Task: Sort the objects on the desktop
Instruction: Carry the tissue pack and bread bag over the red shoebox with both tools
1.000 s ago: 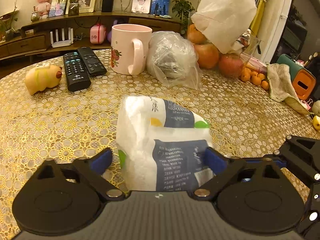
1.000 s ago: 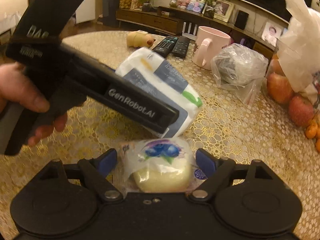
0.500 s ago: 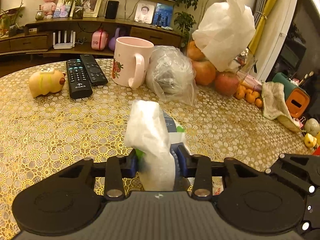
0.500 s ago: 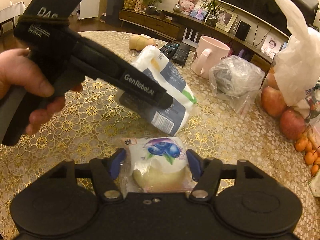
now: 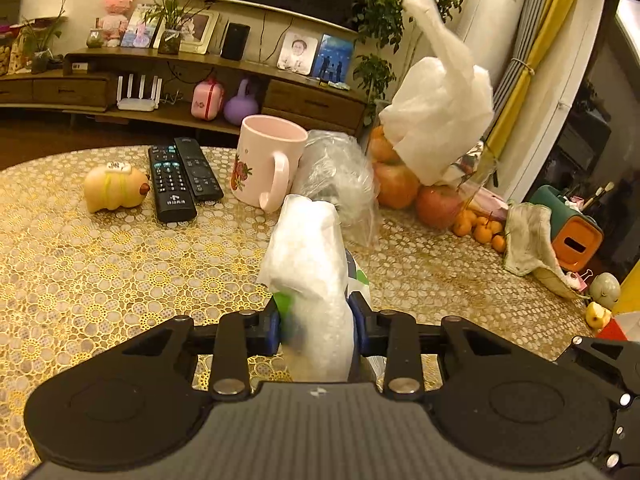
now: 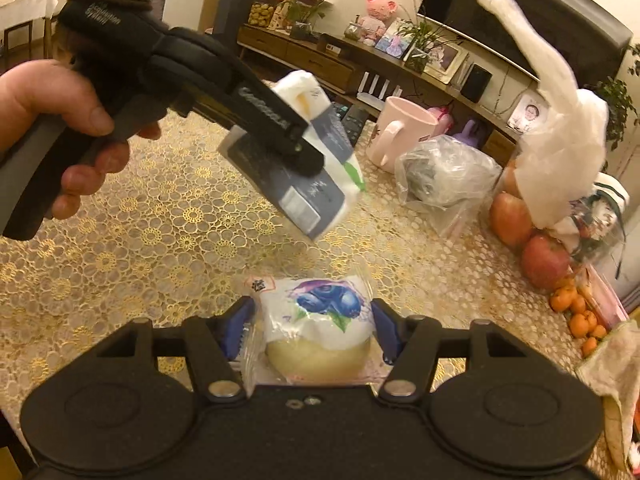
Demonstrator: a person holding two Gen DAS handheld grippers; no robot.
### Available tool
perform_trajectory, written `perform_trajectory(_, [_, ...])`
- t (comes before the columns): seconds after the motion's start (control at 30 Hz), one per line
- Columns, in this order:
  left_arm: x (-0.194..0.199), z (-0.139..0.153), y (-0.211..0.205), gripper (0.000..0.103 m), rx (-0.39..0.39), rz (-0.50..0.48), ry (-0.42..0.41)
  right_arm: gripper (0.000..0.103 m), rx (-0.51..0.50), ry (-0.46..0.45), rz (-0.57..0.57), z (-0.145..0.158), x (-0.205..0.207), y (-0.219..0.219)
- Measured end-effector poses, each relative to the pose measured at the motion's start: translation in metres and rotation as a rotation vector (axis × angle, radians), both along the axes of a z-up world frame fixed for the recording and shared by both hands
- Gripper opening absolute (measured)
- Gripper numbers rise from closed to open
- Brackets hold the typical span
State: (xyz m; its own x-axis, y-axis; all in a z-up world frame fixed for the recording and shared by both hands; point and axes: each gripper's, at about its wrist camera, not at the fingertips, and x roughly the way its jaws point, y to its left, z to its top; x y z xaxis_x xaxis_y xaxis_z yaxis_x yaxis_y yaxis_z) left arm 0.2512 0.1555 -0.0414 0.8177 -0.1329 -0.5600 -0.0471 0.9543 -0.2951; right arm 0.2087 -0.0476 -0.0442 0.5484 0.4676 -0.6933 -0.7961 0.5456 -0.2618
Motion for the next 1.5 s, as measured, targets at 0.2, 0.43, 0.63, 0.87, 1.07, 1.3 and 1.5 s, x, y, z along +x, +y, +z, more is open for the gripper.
perform_trajectory(0.2, [-0.02,0.015,-0.012,0.032,-0.002,-0.016,-0.014,0.062,0.031,-0.008,-0.03,0.018,-0.013,-0.021])
perform_trajectory(0.43, [-0.047,0.034,-0.037,0.032,-0.004,-0.055,-0.031,0.062,0.094,0.023,-0.098,0.041,-0.027,-0.055])
perform_trajectory(0.63, [-0.069,0.052,-0.06,0.032,-0.003,-0.095,-0.05,0.062,0.153,0.046,-0.158,0.062,-0.04,-0.085])
perform_trajectory(0.87, [-0.092,0.074,-0.09,0.032,0.003,-0.141,-0.082,0.062,0.198,0.033,-0.211,0.083,-0.057,-0.121])
perform_trajectory(1.07, [-0.108,0.091,-0.123,0.032,0.009,-0.191,-0.109,0.062,0.224,-0.008,-0.257,0.099,-0.073,-0.154])
perform_trajectory(1.3, [-0.121,0.105,-0.168,0.032,0.017,-0.268,-0.133,0.062,0.247,-0.041,-0.315,0.111,-0.082,-0.196])
perform_trajectory(1.5, [-0.121,0.109,-0.208,0.032,0.03,-0.347,-0.127,0.062,0.265,-0.061,-0.372,0.115,-0.079,-0.234])
